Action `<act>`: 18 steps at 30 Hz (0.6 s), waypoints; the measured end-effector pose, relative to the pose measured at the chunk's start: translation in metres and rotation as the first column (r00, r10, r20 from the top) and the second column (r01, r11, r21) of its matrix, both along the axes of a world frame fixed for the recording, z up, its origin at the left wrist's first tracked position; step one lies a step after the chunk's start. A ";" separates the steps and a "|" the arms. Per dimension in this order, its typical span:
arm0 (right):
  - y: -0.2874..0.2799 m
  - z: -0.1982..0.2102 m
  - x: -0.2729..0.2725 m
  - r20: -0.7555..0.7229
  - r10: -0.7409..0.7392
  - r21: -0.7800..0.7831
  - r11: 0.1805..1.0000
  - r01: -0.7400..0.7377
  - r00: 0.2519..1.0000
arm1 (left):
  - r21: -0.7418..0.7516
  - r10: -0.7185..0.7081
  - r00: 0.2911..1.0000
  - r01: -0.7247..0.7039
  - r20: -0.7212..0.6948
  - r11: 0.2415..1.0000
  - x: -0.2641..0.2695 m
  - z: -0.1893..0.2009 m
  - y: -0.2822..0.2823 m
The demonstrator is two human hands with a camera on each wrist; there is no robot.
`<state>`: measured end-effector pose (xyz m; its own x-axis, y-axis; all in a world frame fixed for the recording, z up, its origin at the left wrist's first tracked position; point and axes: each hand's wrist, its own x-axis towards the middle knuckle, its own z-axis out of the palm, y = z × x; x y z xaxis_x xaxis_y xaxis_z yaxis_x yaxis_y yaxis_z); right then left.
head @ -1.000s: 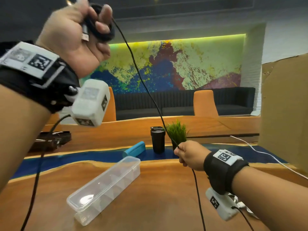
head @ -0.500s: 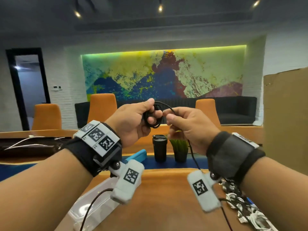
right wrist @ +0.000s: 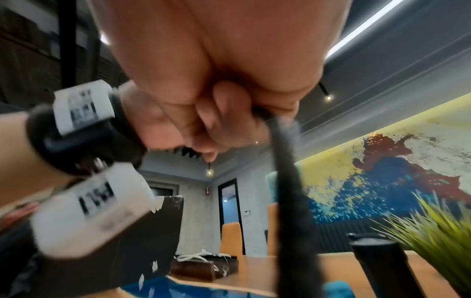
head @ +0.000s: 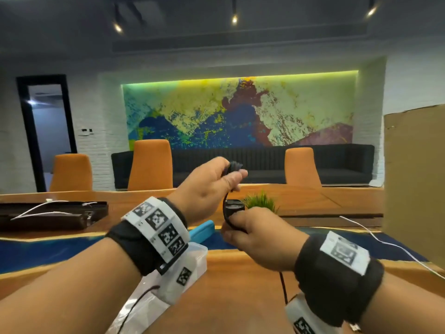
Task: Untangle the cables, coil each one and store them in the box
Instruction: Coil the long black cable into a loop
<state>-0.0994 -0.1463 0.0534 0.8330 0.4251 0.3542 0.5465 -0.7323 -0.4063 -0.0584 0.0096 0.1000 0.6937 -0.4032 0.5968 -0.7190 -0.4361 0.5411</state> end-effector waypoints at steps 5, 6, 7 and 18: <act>-0.019 0.034 -0.011 0.193 0.069 0.215 0.970 -0.111 0.979 | 0.059 -0.022 0.994 0.029 -0.111 0.998 0.000 -0.020 0.004; -0.021 0.038 -0.009 0.212 0.076 0.268 0.954 -0.132 0.974 | -0.050 -0.071 0.978 0.062 -0.197 0.997 -0.006 -0.022 0.001; -0.022 0.040 -0.006 0.239 0.062 0.318 0.938 -0.139 0.969 | -0.162 -0.123 0.950 0.078 -0.286 0.984 -0.013 -0.023 -0.002; -0.034 0.016 0.032 0.088 -0.225 0.733 0.675 0.091 0.970 | -0.634 -0.351 0.850 0.026 -0.393 0.773 -0.028 0.007 -0.016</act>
